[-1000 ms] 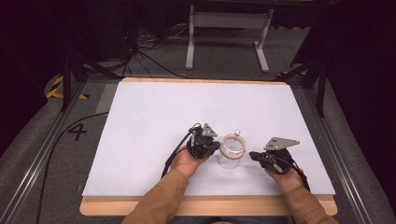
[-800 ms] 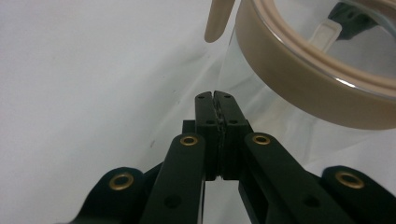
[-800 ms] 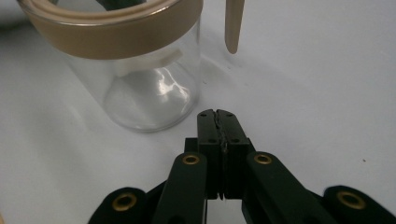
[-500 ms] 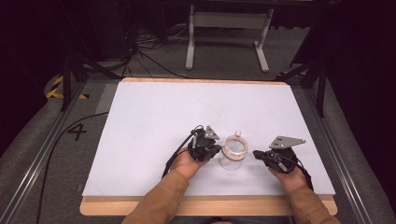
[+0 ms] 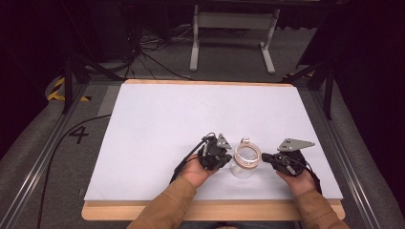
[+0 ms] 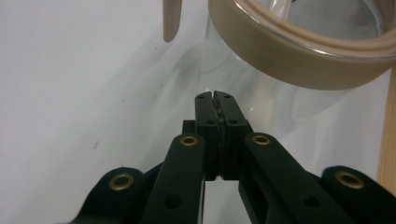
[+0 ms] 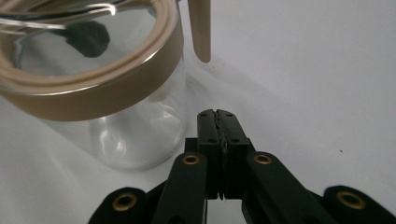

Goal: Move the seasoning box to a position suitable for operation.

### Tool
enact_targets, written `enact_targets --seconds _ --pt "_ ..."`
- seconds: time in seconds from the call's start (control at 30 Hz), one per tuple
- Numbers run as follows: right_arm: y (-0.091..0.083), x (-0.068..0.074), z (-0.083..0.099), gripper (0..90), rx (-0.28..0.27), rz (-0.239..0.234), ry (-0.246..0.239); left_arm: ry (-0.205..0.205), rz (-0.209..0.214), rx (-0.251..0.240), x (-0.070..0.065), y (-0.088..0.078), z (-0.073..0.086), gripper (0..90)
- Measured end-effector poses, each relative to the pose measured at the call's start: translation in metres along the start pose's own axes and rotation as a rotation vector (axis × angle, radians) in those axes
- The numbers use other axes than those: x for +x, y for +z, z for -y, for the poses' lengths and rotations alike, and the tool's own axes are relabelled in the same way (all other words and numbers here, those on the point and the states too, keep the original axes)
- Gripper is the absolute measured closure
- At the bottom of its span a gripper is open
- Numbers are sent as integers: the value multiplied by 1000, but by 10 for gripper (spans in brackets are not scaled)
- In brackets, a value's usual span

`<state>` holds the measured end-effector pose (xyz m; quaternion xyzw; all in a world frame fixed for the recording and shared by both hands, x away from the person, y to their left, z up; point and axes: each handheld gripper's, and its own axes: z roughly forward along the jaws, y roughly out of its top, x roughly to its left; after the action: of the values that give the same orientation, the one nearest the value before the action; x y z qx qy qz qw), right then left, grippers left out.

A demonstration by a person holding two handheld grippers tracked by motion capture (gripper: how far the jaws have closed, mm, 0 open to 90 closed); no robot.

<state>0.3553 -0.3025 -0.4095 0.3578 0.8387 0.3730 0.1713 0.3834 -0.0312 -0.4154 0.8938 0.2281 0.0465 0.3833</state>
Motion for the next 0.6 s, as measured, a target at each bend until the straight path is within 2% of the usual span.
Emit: enact_targets --seconds 0.07,0.17,0.23,0.3,0.33,0.37,0.47,0.6 --pt "-1 -3 1 891 -2 3 9 6 -1 0 -1 0 0 892" --pt "-4 -8 3 891 -10 6 25 -6 11 4 -3 0 0 891" --pt "-5 -10 4 891 -13 8 31 5 18 19 -2 -2 0 887" --pt "-6 -12 5 891 -15 8 35 2 36 -2 0 -3 0 861" --pt "-7 -13 5 891 -18 9 36 6 46 0 2 -6 -1 848" --pt "-8 -13 5 891 -23 10 36 -8 43 -11 2 -8 -2 846" --pt "-9 -14 5 891 -29 14 34 -1 42 -17 5 -17 -5 847" --pt "-16 -12 5 891 -54 29 32 -26 56 -73 10 -39 -13 853"
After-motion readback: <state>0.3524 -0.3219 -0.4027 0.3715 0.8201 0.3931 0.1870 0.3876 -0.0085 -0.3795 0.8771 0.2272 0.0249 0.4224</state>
